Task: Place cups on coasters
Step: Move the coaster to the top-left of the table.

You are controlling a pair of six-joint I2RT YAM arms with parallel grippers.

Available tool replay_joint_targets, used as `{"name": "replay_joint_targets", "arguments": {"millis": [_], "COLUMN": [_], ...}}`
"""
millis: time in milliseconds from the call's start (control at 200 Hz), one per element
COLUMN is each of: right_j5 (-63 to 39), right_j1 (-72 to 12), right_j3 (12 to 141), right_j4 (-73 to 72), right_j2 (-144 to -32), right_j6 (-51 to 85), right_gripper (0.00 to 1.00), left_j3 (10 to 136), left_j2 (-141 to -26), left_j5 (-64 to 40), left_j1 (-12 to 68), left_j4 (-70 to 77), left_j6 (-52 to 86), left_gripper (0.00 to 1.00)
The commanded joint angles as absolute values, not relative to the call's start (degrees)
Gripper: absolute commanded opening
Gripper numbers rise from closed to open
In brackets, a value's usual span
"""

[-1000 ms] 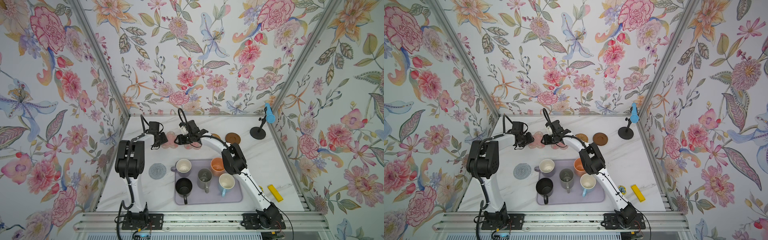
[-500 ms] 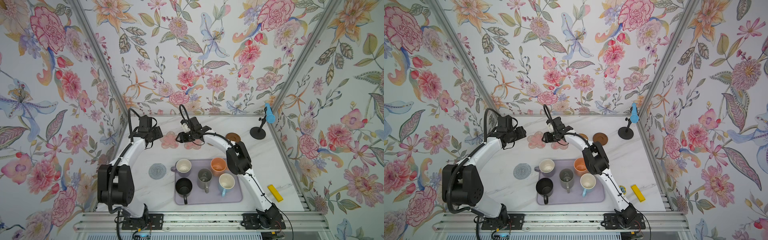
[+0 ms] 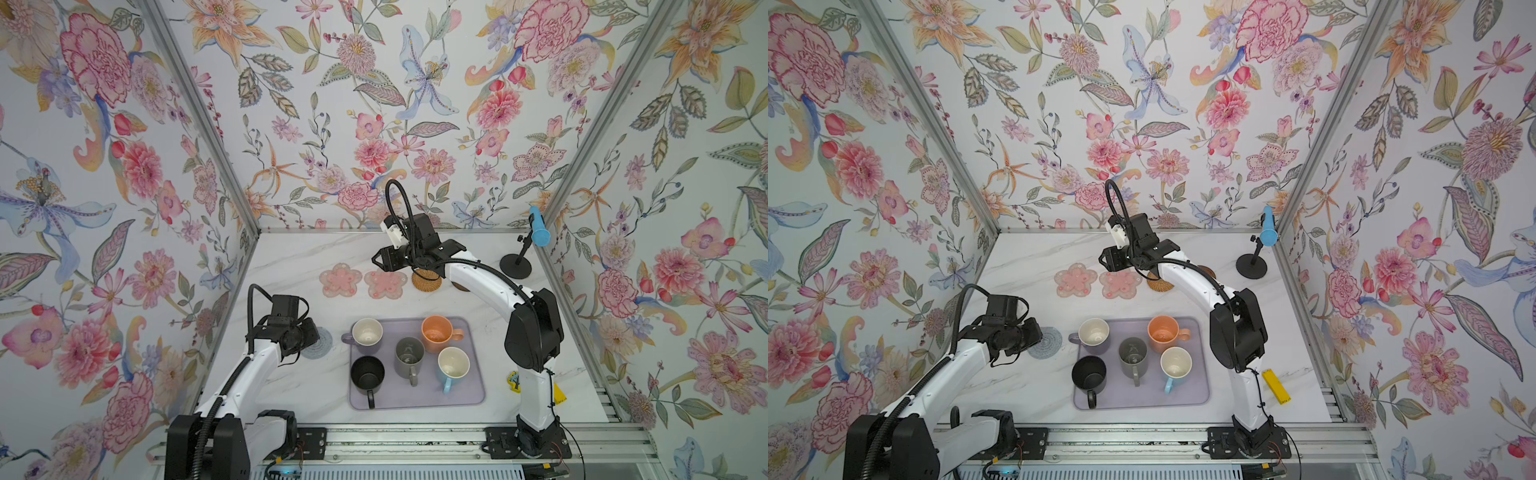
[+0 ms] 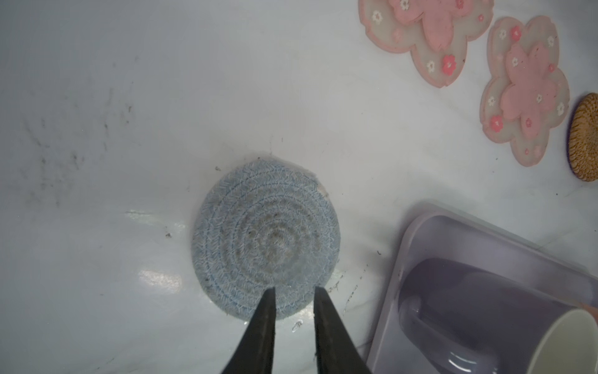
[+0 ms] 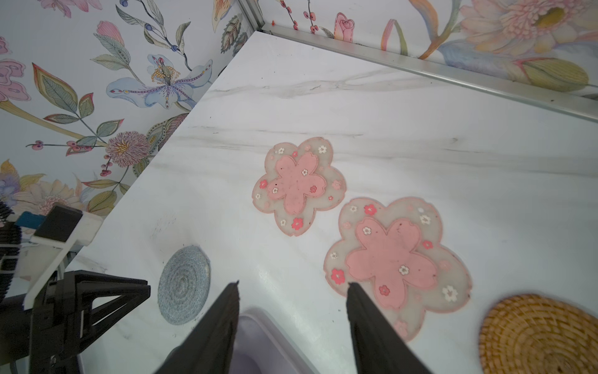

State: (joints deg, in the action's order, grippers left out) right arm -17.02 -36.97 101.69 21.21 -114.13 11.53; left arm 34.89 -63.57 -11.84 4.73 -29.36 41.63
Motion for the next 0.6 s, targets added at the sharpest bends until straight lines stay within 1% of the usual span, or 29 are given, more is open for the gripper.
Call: {"name": "replay_joint_targets", "arguments": {"millis": [0, 150, 275, 330, 520, 595], "right_j5": [-14.3, -11.99, -10.62, -10.03, -8.69, -7.99], "right_j1": [-35.26, -33.88, -32.67, -32.22, -31.12, -30.73], "right_j3": [96.07, 89.12, 85.18, 84.21, 82.21, 81.22], "right_j4": [20.28, 19.21, 18.62, 18.56, 18.57, 17.93], "right_j2": [-109.58, -103.56, -99.96, -98.83, -96.03, -95.21], "right_j6": [9.4, 9.58, 9.82, 10.01, 9.14, 9.46], "right_gripper": [0.56, 0.56, 0.57, 0.57, 0.57, 0.57], "left_j3": [31.55, 26.84, 25.99, 26.83, 31.09, 32.55], "left_j2": [-63.4, -66.03, -69.53, -70.82, -75.93, -77.96], "left_j5": [-12.81, -14.0, -13.78, -12.62, -8.08, -6.65], "left_j1": [5.78, 6.08, 6.15, 6.15, 6.09, 5.85], "left_j4": [-28.71, -22.18, -16.75, -16.52, -20.1, -20.17], "left_j6": [43.81, 46.55, 49.28, 49.14, 46.37, 45.93], "left_gripper": [0.22, 0.19, 0.15, 0.13, 0.13, 0.15]}}
